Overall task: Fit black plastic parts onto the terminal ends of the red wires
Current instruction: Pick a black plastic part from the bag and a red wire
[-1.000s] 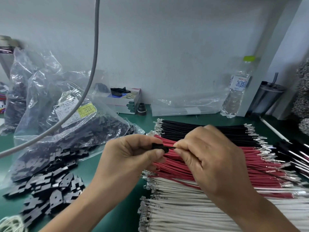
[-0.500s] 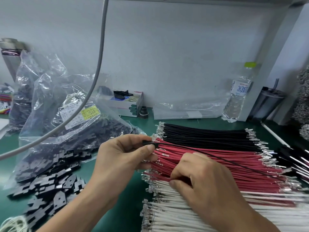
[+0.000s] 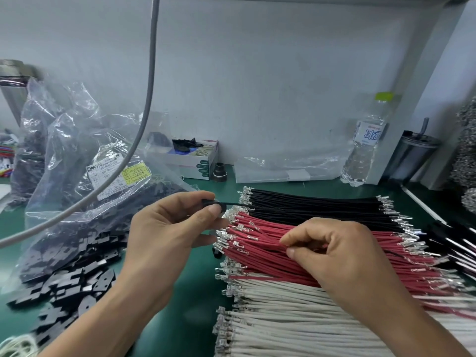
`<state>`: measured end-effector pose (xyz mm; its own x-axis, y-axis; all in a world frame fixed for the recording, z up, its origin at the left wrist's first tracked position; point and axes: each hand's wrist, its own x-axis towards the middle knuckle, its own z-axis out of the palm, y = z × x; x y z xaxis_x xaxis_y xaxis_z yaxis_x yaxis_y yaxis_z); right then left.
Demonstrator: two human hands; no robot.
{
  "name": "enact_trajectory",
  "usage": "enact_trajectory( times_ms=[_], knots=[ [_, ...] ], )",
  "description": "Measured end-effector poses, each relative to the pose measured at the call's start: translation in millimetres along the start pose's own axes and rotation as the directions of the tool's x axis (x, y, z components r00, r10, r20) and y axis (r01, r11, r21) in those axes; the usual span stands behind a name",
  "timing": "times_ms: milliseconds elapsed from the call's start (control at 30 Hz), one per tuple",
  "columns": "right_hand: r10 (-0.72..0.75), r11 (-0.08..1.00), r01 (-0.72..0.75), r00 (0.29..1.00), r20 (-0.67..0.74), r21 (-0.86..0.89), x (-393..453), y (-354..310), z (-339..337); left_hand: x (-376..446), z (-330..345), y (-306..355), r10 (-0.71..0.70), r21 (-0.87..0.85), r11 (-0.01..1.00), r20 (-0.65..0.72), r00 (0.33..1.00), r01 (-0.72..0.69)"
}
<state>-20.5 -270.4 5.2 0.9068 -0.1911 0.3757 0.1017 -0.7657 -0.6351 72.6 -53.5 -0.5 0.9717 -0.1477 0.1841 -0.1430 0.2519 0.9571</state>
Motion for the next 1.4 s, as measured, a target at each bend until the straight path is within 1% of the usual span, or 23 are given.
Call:
enact_trajectory(
  times_ms=[67, 133, 200, 267, 367, 467, 567, 700, 767, 933, 1100, 1233, 1400],
  knots=[
    [-0.027, 0.999, 0.026, 0.999, -0.026, -0.041, -2, -2, 1, -1, 1, 0, -0.021, -0.019, 1.000, 0.017, 1.000, 0.022],
    [-0.091, 0.987, 0.084, 0.995, -0.046, -0.135, -4, -4, 2, -3, 2, 0, -0.049, -0.033, 0.998, 0.033, 0.998, 0.050],
    [-0.148, 0.972, 0.135, 0.987, -0.058, -0.190, -6, -5, 4, -3, 3, -1, -0.079, -0.041, 0.996, 0.044, 0.996, 0.081],
    [-0.202, 0.966, 0.187, 0.977, -0.072, -0.179, -7, -2, 6, -3, 2, -2, -0.119, -0.057, 0.991, 0.046, 0.992, 0.121],
    [-0.247, 0.966, 0.234, 0.961, -0.122, -0.111, -9, -1, 6, -3, 1, -2, -0.181, -0.105, 0.976, 0.076, 0.981, 0.188],
    [-0.244, 0.970, 0.241, 0.955, -0.170, -0.034, -10, -5, 5, -4, 2, -1, -0.235, -0.136, 0.956, 0.169, 0.957, 0.259],
    [-0.246, 0.969, 0.243, 0.949, -0.197, -0.041, -10, -9, 7, -5, 3, -1, -0.262, -0.160, 0.937, 0.269, 0.927, 0.311],
    [-0.239, 0.970, 0.244, 0.951, -0.196, -0.003, -11, -12, 11, -5, 6, -5, -0.282, -0.157, 0.928, 0.298, 0.912, 0.338],
    [-0.268, 0.962, 0.271, 0.942, -0.202, -0.013, -12, -14, 11, -5, 7, -6, -0.287, -0.157, 0.926, 0.296, 0.911, 0.343],
    [-0.316, 0.948, 0.312, 0.895, -0.315, -0.063, -13, -17, 5, -3, 5, -6, -0.290, -0.136, 0.930, 0.301, 0.908, 0.342],
    [-0.330, 0.943, 0.322, 0.872, -0.361, -0.083, -14, -17, 6, -3, 4, -6, -0.300, -0.129, 0.925, 0.324, 0.897, 0.357],
    [-0.360, 0.933, 0.340, 0.866, -0.347, -0.119, -15, -16, 6, -4, 4, -4, -0.308, -0.140, 0.918, 0.340, 0.889, 0.371],
    [-0.431, 0.899, 0.371, 0.843, -0.322, -0.232, -15, -16, 6, -4, 2, -5, -0.323, -0.166, 0.901, 0.361, 0.875, 0.401]
  ],
)
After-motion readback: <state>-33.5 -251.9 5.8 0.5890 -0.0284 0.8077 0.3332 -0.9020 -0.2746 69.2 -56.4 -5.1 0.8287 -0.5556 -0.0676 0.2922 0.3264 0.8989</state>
